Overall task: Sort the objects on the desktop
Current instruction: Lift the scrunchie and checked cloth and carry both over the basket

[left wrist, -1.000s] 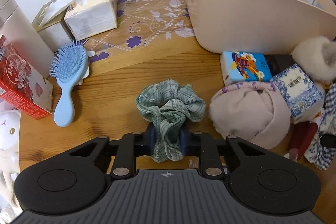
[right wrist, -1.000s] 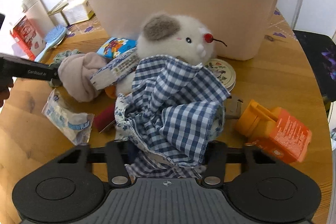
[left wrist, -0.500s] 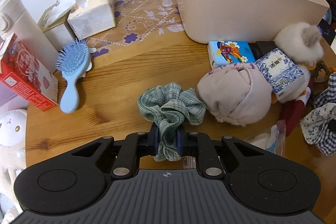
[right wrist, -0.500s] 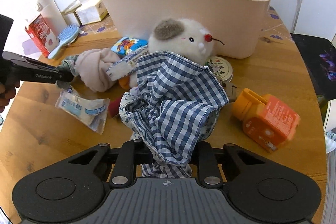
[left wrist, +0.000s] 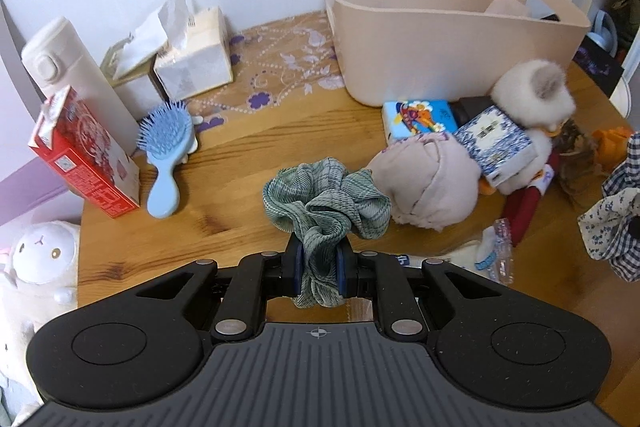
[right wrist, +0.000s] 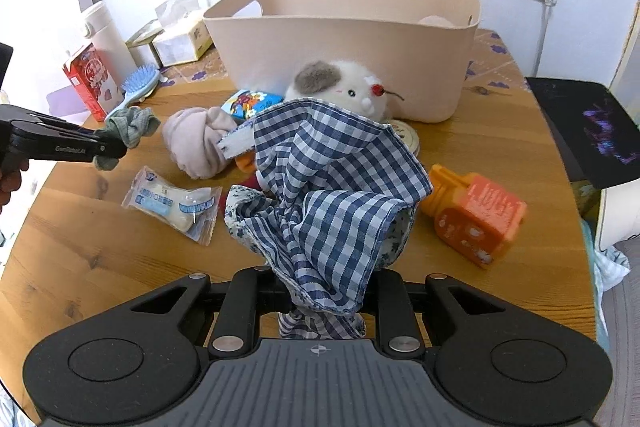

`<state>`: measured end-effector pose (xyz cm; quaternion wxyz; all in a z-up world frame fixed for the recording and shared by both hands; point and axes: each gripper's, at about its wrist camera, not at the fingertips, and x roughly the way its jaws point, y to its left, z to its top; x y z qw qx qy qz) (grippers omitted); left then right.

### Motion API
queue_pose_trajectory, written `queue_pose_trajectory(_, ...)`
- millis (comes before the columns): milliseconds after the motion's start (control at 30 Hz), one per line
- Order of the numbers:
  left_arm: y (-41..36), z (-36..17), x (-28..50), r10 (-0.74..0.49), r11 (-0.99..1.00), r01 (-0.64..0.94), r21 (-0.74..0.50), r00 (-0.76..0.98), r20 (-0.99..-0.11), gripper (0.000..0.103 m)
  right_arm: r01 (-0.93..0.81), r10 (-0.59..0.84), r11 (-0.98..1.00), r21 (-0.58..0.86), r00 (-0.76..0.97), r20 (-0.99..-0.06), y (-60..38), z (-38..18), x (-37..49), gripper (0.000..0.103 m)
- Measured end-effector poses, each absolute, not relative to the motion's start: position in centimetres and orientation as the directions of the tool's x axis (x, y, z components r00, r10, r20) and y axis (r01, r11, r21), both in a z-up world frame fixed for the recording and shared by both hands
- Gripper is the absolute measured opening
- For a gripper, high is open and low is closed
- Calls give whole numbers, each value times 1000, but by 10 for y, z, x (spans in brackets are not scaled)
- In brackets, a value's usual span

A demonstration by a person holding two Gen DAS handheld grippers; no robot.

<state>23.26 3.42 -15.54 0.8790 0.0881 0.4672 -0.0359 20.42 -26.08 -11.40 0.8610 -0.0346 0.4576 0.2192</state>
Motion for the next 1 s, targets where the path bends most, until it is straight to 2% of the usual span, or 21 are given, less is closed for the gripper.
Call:
queue_pose_trajectory(467, 22, -98, 213, -34, 973, 192, 129, 671, -741, 15, -387, 338, 915, 113, 585, -737, -277, -70, 189, 19)
queue_pose_trajectory(1000, 2, -57, 239, -88, 969, 218, 120, 749, -657, 15, -344, 281, 939, 30, 712, -644, -301, -15, 223, 19)
